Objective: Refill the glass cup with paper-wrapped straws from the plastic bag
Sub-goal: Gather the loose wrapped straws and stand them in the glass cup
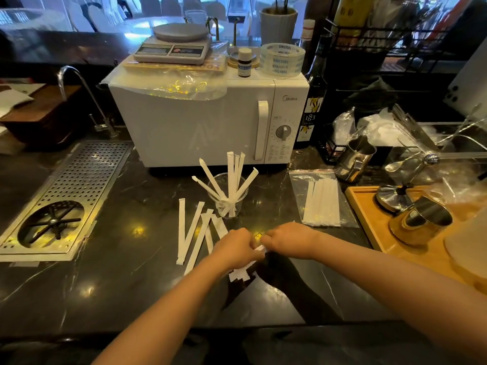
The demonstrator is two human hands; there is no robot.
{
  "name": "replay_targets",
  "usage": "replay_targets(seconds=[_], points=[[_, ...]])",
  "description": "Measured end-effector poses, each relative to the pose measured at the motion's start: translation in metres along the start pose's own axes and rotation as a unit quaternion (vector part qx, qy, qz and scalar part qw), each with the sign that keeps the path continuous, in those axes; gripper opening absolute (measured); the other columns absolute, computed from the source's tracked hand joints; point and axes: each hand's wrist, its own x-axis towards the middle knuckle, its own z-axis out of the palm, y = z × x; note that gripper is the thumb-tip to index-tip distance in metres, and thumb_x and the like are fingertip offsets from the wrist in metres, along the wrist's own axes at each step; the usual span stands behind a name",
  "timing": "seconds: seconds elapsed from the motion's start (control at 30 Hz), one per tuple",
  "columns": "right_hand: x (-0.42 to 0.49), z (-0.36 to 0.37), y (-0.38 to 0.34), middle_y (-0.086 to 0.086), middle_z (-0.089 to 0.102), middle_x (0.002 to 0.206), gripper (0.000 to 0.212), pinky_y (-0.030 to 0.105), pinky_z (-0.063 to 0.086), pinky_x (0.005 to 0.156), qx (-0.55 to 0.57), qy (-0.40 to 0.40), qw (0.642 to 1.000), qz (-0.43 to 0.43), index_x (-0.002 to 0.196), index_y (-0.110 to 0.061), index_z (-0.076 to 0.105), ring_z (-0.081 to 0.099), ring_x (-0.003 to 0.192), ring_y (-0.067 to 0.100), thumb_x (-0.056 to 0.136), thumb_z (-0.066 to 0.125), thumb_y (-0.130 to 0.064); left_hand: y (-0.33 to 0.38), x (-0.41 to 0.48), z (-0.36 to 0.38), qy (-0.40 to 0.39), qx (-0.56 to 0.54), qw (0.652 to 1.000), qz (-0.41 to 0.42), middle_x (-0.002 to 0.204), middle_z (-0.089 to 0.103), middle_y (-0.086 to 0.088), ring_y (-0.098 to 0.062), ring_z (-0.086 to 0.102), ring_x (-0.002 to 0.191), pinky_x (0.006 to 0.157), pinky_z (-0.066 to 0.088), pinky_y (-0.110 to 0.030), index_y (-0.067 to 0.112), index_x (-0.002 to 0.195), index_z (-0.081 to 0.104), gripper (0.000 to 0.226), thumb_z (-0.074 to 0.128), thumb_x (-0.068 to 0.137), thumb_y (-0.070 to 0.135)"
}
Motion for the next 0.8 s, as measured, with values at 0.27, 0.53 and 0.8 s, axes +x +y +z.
replay_targets(seconds=[0.27, 0.53, 0.8], points=[[-0.012, -0.04, -0.011, 0.015, 0.06, 0.108, 0.018, 0.03, 0.044, 0.077, 0.176, 0.101, 0.978, 0.043, 0.108, -0.007, 0.048, 0.056, 0.09, 0.024, 0.091, 0.046, -0.011, -0.009, -0.049, -0.076, 0.036, -0.267, 0.959, 0.085, 0.088, 0.061, 0.002, -0.011, 0.056, 0.082, 0.07, 0.047, -0.014, 0.008, 0.1, 0.064, 0.025, 0.045, 0.091, 0.022], [-0.003, -0.083, -0.04, -0.011, 0.047, 0.069, 0.019, 0.009, 0.044, 0.056, 0.512, 0.189, 0.838, 0.006, 0.079, -0.028, 0.047, 0.051, 0.052, -0.01, 0.093, 0.043, -0.017, -0.031, -0.066, -0.07, 0.059, -0.509, 0.842, 0.168, 0.102, 0.071, 0.009, -0.012, 0.062, 0.106, 0.093, 0.051, -0.031, 0.024, 0.105, 0.059, 0.046, 0.055, 0.061, 0.011], [0.032, -0.096, -0.078, -0.004, 0.049, 0.069, 0.017, 0.009, 0.042, 0.053, 0.565, 0.182, 0.805, -0.02, 0.089, -0.001, 0.054, 0.052, 0.052, -0.006, 0.093, 0.042, -0.012, -0.035, -0.07, -0.071, 0.159, -0.544, 0.809, 0.153, 0.096, 0.072, 0.006, -0.014, 0.066, 0.1, 0.076, 0.057, -0.026, 0.034, 0.088, 0.069, 0.016, 0.064, 0.073, 0.036]])
